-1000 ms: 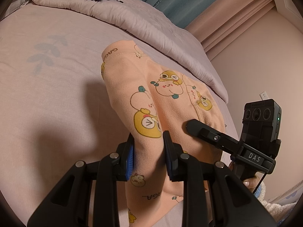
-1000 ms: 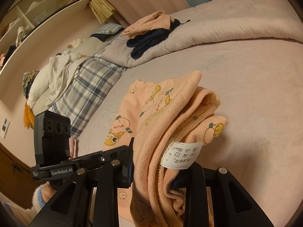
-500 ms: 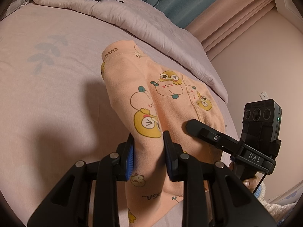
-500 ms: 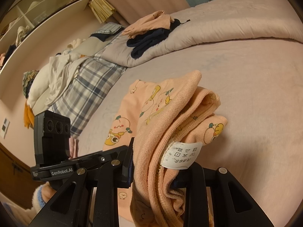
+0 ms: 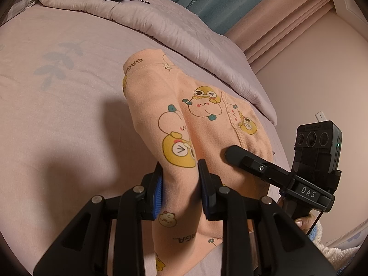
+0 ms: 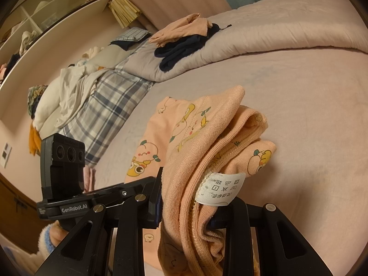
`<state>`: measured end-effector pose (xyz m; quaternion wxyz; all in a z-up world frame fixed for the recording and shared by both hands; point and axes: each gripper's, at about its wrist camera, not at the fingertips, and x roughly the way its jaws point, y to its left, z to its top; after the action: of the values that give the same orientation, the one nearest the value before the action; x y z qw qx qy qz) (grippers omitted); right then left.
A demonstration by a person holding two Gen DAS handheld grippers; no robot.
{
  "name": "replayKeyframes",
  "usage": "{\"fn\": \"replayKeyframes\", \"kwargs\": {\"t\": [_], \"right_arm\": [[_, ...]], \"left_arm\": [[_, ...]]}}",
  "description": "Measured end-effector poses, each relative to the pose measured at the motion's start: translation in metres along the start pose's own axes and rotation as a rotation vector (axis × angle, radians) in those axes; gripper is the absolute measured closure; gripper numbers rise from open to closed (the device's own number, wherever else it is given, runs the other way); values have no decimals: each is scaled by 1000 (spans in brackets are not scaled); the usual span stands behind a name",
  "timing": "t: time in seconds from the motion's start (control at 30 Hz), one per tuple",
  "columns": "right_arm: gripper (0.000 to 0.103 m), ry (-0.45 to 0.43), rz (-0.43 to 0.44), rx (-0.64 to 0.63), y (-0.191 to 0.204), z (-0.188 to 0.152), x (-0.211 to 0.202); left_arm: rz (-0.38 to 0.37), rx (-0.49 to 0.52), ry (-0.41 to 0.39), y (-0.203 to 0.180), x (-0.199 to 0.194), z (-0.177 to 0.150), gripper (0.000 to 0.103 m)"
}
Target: Fold small clothes
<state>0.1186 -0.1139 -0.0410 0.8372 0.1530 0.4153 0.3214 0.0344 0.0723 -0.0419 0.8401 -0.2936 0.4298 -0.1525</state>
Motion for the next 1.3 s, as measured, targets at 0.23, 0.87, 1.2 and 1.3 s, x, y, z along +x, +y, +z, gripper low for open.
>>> {"fn": "replayKeyframes", "kwargs": {"t": [0.23, 0.87, 1.2, 1.3], "right_arm": [[72, -5, 3, -4, 0, 2, 0], [72, -34, 11, -42, 5, 18, 5], [72, -66, 3, -72, 4, 43, 15], [72, -81, 0, -91, 4, 52, 19]], "left_arm": [[8, 8, -8, -2, -2, 1, 77], [30, 32, -42, -1, -8, 14, 77], [53, 51, -72, 1, -5, 36, 77], [62, 59, -83, 1, -2, 43, 77]]}}
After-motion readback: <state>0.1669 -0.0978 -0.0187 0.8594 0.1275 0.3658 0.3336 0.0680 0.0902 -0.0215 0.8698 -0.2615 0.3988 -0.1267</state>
